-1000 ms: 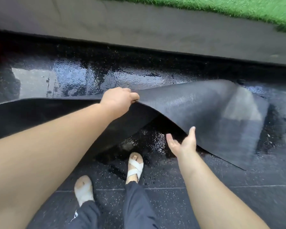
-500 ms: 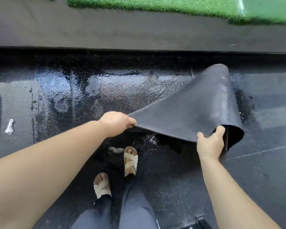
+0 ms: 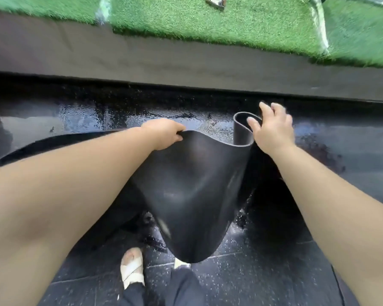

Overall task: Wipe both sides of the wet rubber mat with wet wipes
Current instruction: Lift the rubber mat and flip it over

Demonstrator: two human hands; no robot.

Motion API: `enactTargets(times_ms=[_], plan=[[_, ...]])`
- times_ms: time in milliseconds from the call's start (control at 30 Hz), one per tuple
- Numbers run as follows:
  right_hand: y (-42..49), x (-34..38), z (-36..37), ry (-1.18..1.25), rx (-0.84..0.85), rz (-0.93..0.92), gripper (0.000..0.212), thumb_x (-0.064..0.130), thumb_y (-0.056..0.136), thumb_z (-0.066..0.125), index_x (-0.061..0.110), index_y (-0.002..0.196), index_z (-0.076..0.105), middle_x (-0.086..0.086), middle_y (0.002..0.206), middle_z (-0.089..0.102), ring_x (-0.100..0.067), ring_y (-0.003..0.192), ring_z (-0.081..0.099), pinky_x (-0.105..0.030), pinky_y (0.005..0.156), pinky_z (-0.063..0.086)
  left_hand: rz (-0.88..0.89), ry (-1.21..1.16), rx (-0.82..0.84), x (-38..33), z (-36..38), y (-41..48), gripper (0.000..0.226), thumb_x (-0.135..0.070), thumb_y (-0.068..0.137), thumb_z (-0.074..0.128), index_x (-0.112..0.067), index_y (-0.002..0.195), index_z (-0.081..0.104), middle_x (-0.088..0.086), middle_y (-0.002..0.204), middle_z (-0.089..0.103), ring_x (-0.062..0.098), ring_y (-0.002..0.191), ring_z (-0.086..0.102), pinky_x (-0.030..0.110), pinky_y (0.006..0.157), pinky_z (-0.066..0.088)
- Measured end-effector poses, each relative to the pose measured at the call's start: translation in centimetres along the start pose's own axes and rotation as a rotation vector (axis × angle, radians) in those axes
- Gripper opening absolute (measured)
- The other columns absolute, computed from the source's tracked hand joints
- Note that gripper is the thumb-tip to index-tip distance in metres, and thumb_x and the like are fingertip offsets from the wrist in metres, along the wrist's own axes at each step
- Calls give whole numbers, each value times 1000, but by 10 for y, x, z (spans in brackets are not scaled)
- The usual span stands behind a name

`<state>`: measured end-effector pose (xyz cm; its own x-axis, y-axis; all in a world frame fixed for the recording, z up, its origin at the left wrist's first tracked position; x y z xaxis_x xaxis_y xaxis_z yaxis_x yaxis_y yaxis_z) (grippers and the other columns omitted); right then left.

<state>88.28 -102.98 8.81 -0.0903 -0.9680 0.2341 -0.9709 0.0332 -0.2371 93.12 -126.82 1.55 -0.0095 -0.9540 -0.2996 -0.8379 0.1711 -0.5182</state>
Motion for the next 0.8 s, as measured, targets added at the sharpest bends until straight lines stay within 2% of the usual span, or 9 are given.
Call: enactTargets(times_ms=[133,200,267,400,500,567,667,733,800], plan=[[-8,82,66,129,130,-522,32,41,95,46,25,115,64,4,118,64,-17,114,54,-40,103,35,-94,39,-65,10,20,31,27,-36,99,42,-31,123,53,3,123,57,26,113,52,30,73,33],[-13,101,88,165,306,-546,37,55,88,49,32,112,64,12,99,68,-10,97,61,-33,91,45,-155,20,-79,24,26,37,27,-35,99,41,-31,122,54,4,123,58,27,113,53,31,75,33],[-16,113,106,34,447,-594,51,62,79,55,37,123,54,20,90,61,-7,94,59,-28,86,45,-204,-14,-100,39,27,38,28,-34,99,42,-32,124,53,4,125,58,28,114,53,32,76,34],[9,121,122,-216,569,-675,65,16,86,54,25,144,25,-1,123,55,-26,114,51,-37,89,46,-213,-67,-125,55,22,46,28,-34,98,43,-32,123,55,2,125,58,26,116,51,34,89,36],[55,107,123,-456,623,-657,53,4,87,47,26,134,44,-3,134,51,-28,117,49,-38,94,45,-181,3,-236,57,15,54,33,-32,97,46,-30,130,50,2,130,53,25,121,44,35,98,32],[88,98,120,-592,594,-610,50,4,88,44,29,132,48,-3,134,51,-28,117,50,-34,92,45,-180,-25,-277,57,21,56,49,-29,96,50,-30,142,35,1,143,40,23,132,31,35,108,22],[130,99,111,-689,361,-528,49,8,89,45,29,133,45,-3,132,51,-29,118,50,-37,93,41,-244,-157,-273,65,36,60,64,-27,95,50,-34,150,16,-5,158,9,18,145,3,37,115,13],[144,112,112,-778,126,-522,52,8,88,46,26,136,39,-6,135,45,-31,126,38,-50,106,27,-297,-226,-225,76,53,65,61,-28,96,48,-34,149,18,-7,159,1,17,146,-3,39,116,14],[139,134,125,-802,-26,-600,60,9,85,50,26,140,31,-8,146,28,-33,138,17,-58,112,6,-332,-270,-167,83,70,68,53,-30,97,45,-31,147,27,-5,158,9,19,145,1,39,116,17]])
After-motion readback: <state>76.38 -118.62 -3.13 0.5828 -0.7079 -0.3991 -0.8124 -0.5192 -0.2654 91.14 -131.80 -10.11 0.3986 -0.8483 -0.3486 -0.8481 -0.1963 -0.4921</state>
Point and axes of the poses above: each hand's wrist, its own y-axis towards the middle knuckle, its own z-axis out of the palm, x = y × z, the point moved 8 cm from there along y, towards the middle knuckle
